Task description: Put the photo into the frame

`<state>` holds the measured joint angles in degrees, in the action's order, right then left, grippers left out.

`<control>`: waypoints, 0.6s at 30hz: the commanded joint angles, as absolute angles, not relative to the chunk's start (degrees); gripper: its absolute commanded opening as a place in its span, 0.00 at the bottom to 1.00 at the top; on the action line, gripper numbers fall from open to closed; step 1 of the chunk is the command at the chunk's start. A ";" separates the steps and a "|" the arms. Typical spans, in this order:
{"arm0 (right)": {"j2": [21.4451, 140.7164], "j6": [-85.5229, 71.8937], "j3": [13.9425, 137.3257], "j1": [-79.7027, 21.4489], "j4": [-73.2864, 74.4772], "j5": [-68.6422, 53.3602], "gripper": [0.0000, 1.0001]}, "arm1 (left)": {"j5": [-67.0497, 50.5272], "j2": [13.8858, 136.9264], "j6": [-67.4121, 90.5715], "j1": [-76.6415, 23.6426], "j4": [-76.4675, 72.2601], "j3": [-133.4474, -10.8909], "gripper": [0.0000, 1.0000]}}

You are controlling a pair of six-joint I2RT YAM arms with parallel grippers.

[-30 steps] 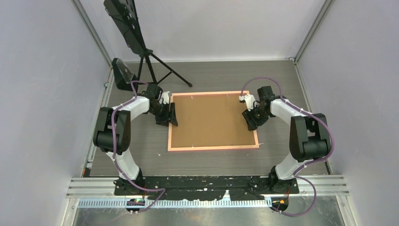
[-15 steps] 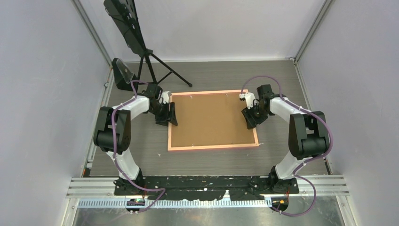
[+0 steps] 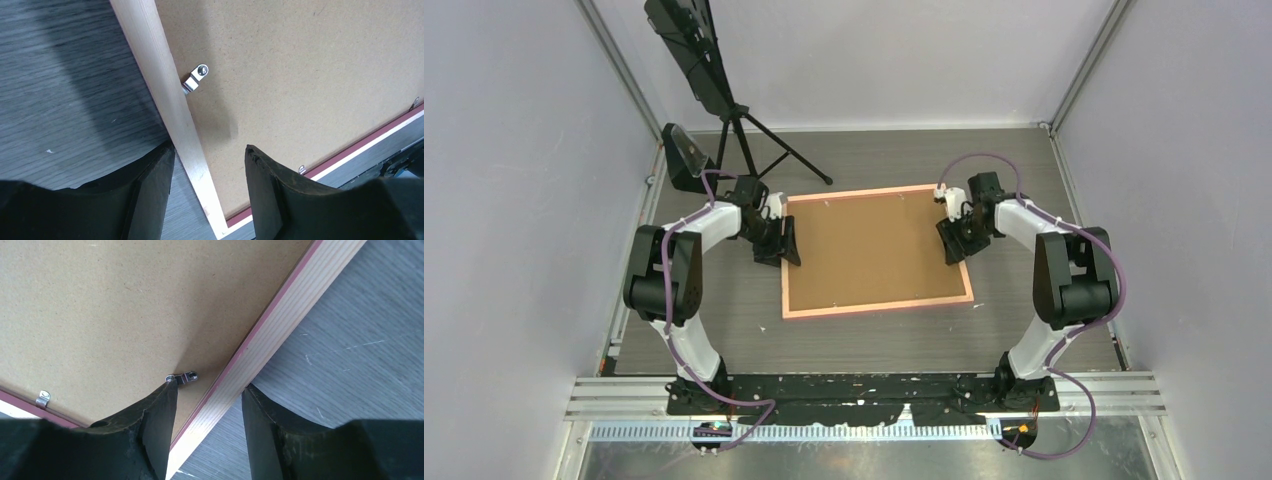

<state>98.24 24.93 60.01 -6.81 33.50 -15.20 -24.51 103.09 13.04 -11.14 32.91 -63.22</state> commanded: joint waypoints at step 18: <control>103.81 12.11 65.50 -6.36 25.58 -18.58 0.49 | -26.09 106.27 11.69 -11.78 31.47 -63.50 0.56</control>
